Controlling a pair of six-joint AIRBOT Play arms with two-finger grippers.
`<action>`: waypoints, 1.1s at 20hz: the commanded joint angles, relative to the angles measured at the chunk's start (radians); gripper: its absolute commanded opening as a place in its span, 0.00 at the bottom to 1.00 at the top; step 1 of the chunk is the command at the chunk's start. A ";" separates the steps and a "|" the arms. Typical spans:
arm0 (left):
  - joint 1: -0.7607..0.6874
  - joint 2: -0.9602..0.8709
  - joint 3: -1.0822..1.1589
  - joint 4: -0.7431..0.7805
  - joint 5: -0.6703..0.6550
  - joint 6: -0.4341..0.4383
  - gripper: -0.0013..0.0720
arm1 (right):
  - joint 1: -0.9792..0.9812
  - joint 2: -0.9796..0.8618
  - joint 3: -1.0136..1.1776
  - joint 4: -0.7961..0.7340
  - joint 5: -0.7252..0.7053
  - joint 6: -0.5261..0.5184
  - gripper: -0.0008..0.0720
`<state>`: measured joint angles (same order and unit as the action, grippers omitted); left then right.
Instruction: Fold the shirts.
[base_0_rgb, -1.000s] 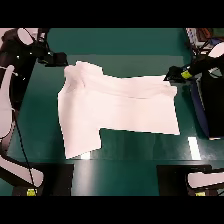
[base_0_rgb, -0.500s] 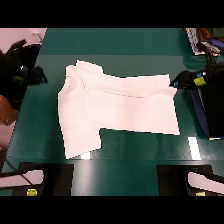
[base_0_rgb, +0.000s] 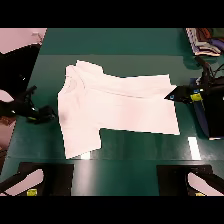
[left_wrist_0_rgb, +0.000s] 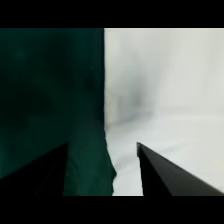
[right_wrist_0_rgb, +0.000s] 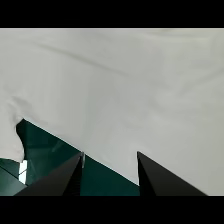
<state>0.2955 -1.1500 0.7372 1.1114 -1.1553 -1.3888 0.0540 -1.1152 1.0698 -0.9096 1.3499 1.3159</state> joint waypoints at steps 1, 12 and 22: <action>0.003 0.009 -0.104 -0.130 0.122 0.027 0.68 | 0.028 0.014 -0.018 0.002 -0.019 -0.001 0.53; -0.102 0.010 -0.099 -0.150 0.114 0.032 0.05 | -0.005 0.014 -0.018 -0.060 0.057 -0.018 0.53; -0.100 0.132 0.022 -0.131 0.027 0.037 0.05 | -0.435 0.013 -0.300 -0.233 0.082 0.011 0.55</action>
<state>0.1963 -1.0401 0.7456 0.9783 -1.1103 -1.3537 -0.2520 -1.1019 0.9009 -1.1114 1.4670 1.3220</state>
